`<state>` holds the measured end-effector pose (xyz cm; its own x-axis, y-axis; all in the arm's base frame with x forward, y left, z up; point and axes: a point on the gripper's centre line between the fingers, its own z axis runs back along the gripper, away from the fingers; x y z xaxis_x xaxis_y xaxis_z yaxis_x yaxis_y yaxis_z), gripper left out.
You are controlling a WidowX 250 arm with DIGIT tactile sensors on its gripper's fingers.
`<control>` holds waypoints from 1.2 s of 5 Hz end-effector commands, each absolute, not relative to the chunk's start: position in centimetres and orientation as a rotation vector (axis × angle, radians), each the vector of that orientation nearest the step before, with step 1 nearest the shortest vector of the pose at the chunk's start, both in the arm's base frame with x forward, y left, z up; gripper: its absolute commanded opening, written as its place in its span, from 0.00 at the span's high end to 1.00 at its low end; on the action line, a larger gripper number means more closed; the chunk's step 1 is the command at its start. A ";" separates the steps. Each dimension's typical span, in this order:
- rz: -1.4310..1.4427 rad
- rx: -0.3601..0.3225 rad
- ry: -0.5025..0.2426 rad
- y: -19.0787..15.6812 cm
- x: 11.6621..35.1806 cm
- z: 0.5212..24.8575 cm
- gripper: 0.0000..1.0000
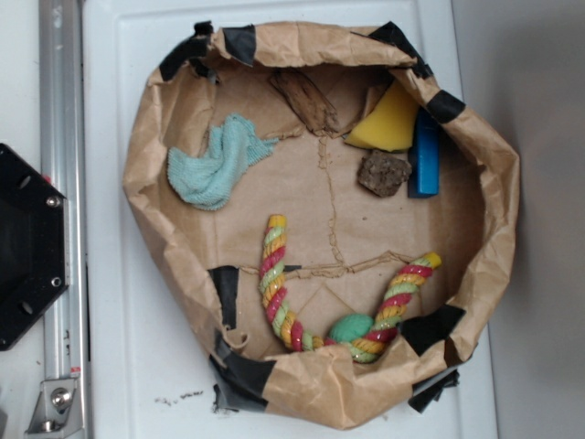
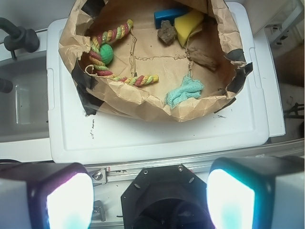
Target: Grab the blue cloth.
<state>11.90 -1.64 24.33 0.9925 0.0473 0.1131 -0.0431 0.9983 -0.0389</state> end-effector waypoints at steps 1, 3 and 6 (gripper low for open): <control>0.045 -0.036 -0.114 -1.6 11.9 24.3 0.00; -0.080 0.030 -0.092 0.3 19.6 17.6 0.00; -0.224 0.017 0.022 1.5 23.1 7.6 0.00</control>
<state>22.64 2.06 6.85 0.9763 -0.2080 -0.0606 0.2087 0.9780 0.0057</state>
